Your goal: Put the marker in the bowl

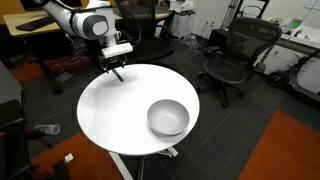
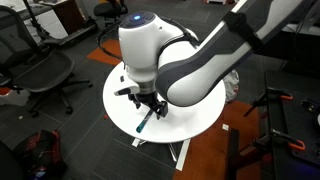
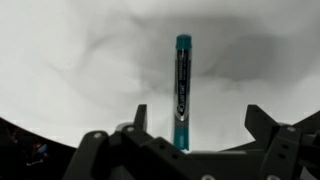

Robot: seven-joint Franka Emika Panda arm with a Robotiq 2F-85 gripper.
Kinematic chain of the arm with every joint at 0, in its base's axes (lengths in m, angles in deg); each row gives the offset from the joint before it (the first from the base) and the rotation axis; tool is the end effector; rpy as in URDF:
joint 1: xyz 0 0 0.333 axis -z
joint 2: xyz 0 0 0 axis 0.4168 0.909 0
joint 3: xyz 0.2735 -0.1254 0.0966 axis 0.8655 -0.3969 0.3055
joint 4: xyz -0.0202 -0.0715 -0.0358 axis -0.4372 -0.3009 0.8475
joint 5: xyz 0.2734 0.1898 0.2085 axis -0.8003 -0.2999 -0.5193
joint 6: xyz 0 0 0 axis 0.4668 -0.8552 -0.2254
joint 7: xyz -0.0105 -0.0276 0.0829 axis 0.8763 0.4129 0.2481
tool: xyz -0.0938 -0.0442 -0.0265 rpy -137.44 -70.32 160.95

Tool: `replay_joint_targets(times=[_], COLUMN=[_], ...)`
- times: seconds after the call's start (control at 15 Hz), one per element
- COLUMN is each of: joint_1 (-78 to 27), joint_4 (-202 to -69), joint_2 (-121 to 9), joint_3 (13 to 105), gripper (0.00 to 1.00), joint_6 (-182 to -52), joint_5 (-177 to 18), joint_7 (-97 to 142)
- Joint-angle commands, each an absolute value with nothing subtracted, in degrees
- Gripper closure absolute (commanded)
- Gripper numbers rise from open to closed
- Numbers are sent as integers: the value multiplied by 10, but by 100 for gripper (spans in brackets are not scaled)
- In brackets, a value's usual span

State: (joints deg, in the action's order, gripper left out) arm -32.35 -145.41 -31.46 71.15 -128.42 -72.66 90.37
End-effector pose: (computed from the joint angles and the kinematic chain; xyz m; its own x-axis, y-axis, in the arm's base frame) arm 0.6342 0.1769 0.1617 0.0897 0.9958 0.0206 0.9945 -0.0907 0.0534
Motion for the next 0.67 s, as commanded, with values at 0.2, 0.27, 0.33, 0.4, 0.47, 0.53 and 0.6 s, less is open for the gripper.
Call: replay_joint_targets(times=[0.2,0.27,0.33,0.4,0.47,0.53,0.6], joint_1=[-325,-325,-325,-325,-325,-325,-325], joint_4=[-1421,-1418,-1416,-1413,-1411,-1409,-1407], joint_2=[-287,-285,-282,-280,-278,-276,-274], joint_3=[712,712,712,712,712,713,713], gripper=[0,0,0,0,0,23,26], joint_6=[-1269,-1268,-1268,-1267,-1266,-1266,-1266], joint_5=[-701,-701,-701,-701,-701,-702,-702], joint_7=[874,874,874,874,874,874,875])
